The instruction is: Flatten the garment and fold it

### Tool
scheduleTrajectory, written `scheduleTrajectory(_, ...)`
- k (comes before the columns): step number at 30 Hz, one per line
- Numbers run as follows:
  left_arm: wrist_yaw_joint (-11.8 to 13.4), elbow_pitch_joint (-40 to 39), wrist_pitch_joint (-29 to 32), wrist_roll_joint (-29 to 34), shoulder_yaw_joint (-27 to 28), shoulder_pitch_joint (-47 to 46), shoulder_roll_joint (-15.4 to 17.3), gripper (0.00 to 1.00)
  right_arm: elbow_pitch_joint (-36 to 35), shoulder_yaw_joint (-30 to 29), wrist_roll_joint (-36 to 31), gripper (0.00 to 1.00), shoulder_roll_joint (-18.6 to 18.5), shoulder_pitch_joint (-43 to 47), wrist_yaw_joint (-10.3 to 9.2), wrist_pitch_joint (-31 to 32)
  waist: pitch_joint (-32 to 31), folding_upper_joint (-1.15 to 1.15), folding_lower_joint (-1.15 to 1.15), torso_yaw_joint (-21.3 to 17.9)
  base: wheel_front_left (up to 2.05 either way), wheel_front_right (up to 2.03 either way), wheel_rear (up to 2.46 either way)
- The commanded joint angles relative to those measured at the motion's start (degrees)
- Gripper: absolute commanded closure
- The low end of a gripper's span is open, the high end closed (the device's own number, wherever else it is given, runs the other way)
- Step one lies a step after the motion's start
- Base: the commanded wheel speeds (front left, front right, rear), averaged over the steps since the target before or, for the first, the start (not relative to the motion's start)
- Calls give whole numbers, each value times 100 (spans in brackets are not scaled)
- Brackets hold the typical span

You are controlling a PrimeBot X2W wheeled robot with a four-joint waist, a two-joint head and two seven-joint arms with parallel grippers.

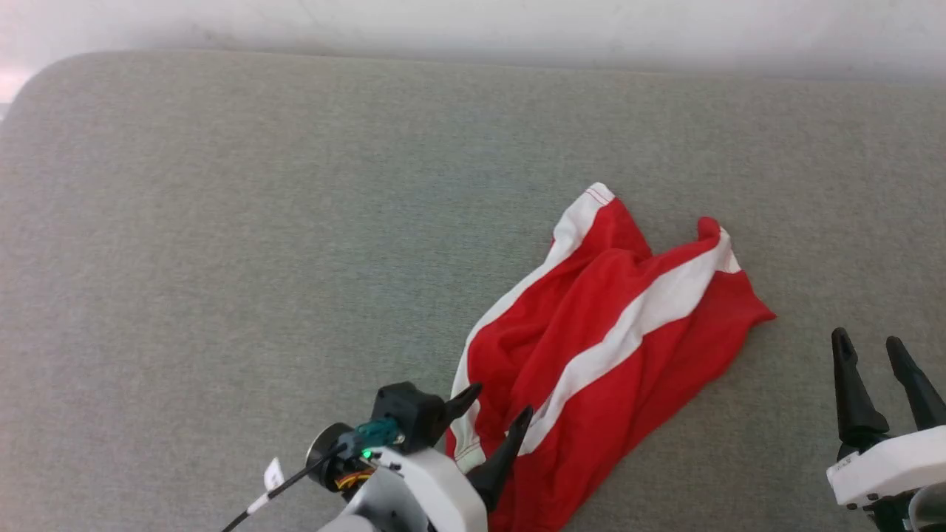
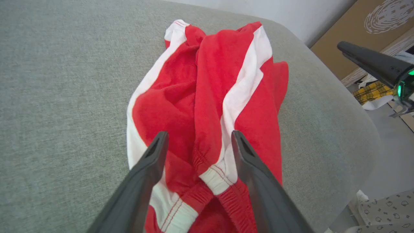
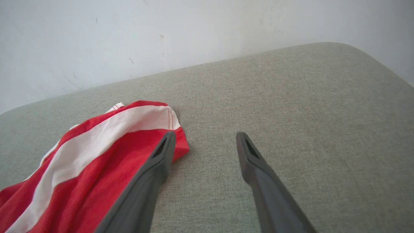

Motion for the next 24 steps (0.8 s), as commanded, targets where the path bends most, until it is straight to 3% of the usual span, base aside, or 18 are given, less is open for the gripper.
scheduleTrajectory(1, 72, 72, 79, 28, -16, -126, -75, 0, 42, 10, 39, 0, 14, -72, -5, -41, 69, 0, 0, -124, 0, 0, 0)
scheduleTrajectory(11, 44, 685, 228, 23, -120, -362, -244, 0, 225, 64, 83, 0, 14, -140, -5, -167, 160, 0, 0, -333, 0, 0, 0)
scheduleTrajectory(12, 31, 740, 189, 40, -121, -391, -257, 53, 236, 62, 81, 0, 14, -146, -5, -170, 151, 0, 0, -339, 0, 0, 0)
scheduleTrajectory(13, 15, 770, 133, 54, -118, -421, -281, 100, 243, 55, 75, 0, 14, -150, -5, -173, 137, 0, 0, -340, 0, 0, 0)
scheduleTrajectory(18, -115, 616, -67, 63, -119, -531, -366, 100, 258, 9, 33, 0, 14, -142, -5, -170, 26, 0, 0, -310, 0, 0, 0)
scheduleTrajectory(24, -586, -643, 2, 27, -426, -741, -431, 100, 255, -35, -5, 0, 14, -35, -5, -131, -189, 0, 0, -191, 0, 0, 0)
